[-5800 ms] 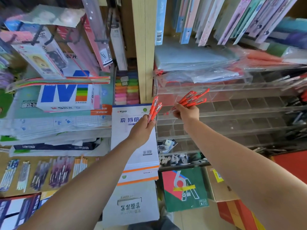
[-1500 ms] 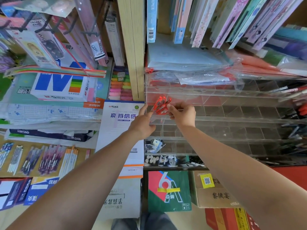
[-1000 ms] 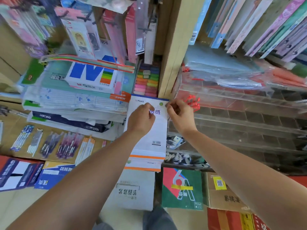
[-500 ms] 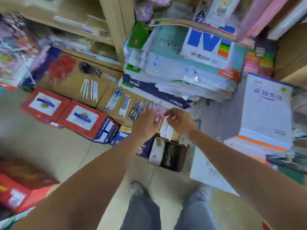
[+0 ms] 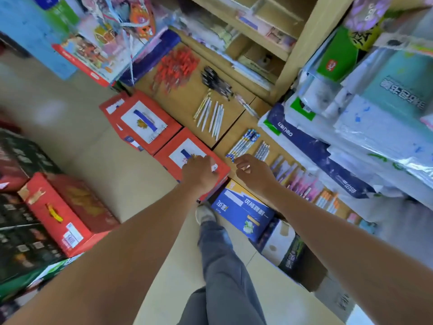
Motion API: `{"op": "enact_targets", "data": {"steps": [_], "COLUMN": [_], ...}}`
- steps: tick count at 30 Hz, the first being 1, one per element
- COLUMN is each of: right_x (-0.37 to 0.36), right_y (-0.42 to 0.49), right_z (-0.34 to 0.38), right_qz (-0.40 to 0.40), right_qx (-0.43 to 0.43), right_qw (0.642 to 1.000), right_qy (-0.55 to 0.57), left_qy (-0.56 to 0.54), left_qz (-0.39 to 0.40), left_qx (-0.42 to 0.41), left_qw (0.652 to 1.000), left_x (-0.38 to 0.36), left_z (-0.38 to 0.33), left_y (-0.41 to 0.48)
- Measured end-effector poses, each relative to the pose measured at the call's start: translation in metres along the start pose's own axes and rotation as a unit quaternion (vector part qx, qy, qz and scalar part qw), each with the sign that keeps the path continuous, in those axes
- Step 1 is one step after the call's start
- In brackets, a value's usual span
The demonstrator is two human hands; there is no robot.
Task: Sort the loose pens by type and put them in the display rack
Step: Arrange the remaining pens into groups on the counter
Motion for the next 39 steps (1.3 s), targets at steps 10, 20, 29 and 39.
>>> {"op": "enact_targets", "data": {"steps": [10,20,29,39], "right_x": [-0.061,-0.101,-0.14,-0.149], "right_y": [0.165,0.292,0.371,0.425], "right_z": [0.076,0.106,0.11,0.113], "right_qz": [0.058,0.017,-0.068,-0.135], "right_qx": [0.004,-0.034,-0.139,-0.073], "right_qw": [0.998,0.999,0.987,0.988], "right_qy": [-0.035,-0.014,0.038,0.023], "left_qy": [-0.047,-0.044,-0.035,0.015], "left_qz": [0.03,-0.002,-0.003,-0.014], "left_qx": [0.067,0.044,-0.032,-0.069], "left_qw": [0.996,0.998,0.999,0.997], "left_x": [0.063,0.102,0.117,0.108], "left_z": [0.118,0.214,0.261,0.266], "left_y": [0.129,0.271,0.367,0.436]}}
Point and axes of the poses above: each hand's wrist, its own y-axis towards the middle knuckle, its own x-axis out of the back of the hand, z = x × y, the point moved 4 cm from there along y, towards the middle knuckle, and after that the axes turned 8 degrees about y, right-handed, at the moved point
